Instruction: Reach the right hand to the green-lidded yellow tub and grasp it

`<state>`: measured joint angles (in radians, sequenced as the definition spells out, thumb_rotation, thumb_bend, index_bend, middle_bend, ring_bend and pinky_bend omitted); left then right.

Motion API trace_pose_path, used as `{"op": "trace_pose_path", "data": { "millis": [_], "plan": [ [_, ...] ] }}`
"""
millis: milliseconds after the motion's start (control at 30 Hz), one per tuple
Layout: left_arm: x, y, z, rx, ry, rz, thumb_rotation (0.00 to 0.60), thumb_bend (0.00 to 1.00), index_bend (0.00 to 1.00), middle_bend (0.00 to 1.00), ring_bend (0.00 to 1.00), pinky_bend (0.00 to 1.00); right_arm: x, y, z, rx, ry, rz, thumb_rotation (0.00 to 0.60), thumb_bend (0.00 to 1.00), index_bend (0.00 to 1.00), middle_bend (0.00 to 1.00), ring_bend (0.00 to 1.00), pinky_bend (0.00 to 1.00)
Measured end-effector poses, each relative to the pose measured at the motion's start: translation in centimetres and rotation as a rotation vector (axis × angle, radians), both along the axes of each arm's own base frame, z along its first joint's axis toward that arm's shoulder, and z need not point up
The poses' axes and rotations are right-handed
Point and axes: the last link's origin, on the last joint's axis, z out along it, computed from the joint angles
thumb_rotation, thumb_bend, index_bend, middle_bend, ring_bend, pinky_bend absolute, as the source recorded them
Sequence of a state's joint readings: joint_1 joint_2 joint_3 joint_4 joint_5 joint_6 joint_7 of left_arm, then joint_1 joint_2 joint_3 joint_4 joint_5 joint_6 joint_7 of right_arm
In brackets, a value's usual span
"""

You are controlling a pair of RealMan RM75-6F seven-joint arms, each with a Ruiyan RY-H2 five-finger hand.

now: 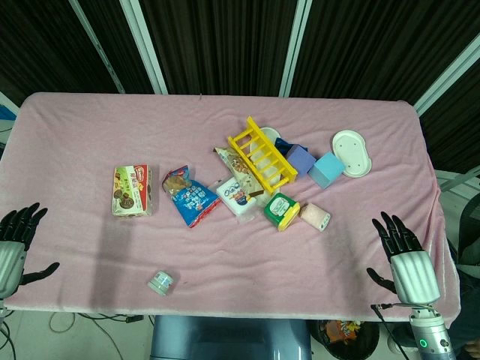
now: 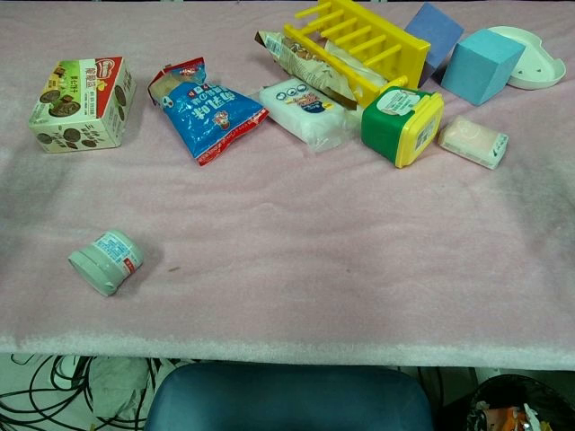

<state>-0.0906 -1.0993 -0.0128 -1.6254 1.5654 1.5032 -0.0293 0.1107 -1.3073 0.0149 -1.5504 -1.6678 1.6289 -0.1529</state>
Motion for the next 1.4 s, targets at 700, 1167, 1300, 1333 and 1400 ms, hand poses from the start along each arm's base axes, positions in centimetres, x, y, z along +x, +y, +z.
{"op": "trace_pose_path", "data": {
  "millis": [700, 1167, 1300, 1333, 1400],
  "plan": [
    [0.0, 0.0, 0.0, 0.004, -0.008, 0.006, 0.6, 0.0, 0.0, 0.0, 0.0, 0.0, 1.5, -1.1, -0.4, 0.049, 0.025, 0.053, 0.6, 0.14, 0.0, 0.0, 0.0, 0.22],
    [-0.2, 0.4, -0.2, -0.009, -0.017, 0.032, 0.6, 0.0, 0.0, 0.0, 0.0, 0.0, 7.0, -9.1, -3.5, 0.224, 0.205, 0.234, 0.6, 0.14, 0.0, 0.0, 0.0, 0.22],
    [-0.3, 0.5, -0.2, -0.012, -0.026, 0.041, 0.6, 0.0, 0.0, 0.0, 0.0, 0.0, 9.2, -11.9, -5.4, 0.261, 0.248, 0.275, 0.6, 0.14, 0.0, 0.0, 0.0, 0.22],
    [-0.3, 0.5, -0.2, -0.013, -0.028, 0.044, 0.6, 0.0, 0.0, 0.0, 0.0, 0.0, 9.6, -12.5, -5.9, 0.267, 0.257, 0.281, 0.6, 0.14, 0.0, 0.0, 0.0, 0.22],
    [-0.3, 0.6, -0.2, -0.015, -0.031, 0.047, 0.6, 0.0, 0.0, 0.0, 0.0, 0.0, 10.4, -13.8, -6.9, 0.28, 0.281, 0.293, 0.6, 0.13, 0.0, 0.0, 0.0, 0.22]
  ]
}}
